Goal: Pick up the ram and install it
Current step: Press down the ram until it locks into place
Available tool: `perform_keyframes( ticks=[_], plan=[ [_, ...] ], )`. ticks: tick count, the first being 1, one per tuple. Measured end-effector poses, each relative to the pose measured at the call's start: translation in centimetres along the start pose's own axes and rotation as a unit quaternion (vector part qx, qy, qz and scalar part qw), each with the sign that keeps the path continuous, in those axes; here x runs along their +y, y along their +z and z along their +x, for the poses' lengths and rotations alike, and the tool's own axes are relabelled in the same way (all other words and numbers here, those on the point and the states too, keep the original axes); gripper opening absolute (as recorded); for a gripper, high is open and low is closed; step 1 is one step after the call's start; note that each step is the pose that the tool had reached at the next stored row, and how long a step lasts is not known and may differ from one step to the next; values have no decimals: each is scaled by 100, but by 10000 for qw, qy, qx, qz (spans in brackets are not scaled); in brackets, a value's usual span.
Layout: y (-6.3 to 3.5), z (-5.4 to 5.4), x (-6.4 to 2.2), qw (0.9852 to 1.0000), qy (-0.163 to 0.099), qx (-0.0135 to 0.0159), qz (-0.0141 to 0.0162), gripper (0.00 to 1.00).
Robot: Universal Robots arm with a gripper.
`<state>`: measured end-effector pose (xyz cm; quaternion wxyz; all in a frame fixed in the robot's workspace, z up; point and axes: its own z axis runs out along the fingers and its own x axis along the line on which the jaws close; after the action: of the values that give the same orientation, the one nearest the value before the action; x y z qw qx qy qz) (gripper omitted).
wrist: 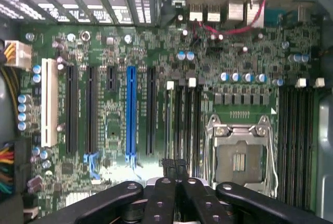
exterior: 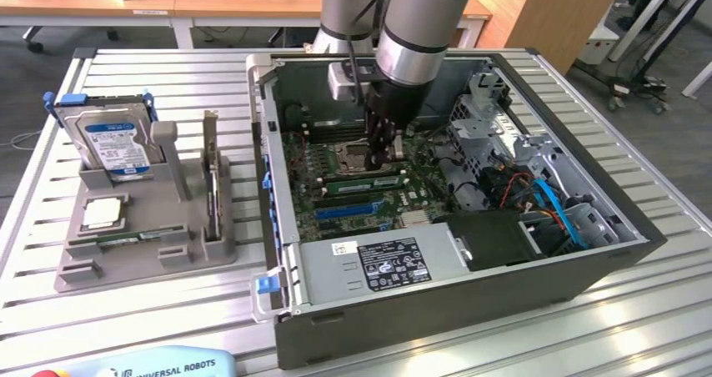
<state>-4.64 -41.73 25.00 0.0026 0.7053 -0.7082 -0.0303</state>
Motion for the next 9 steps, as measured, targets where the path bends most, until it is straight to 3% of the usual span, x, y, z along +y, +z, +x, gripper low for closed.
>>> perform_keyframes(
  ticks=[3,9],
  plan=[
    [-2,0,-42,10000,1,0,0,10],
    [-2,0,-42,10000,1,0,0,10]
  ],
)
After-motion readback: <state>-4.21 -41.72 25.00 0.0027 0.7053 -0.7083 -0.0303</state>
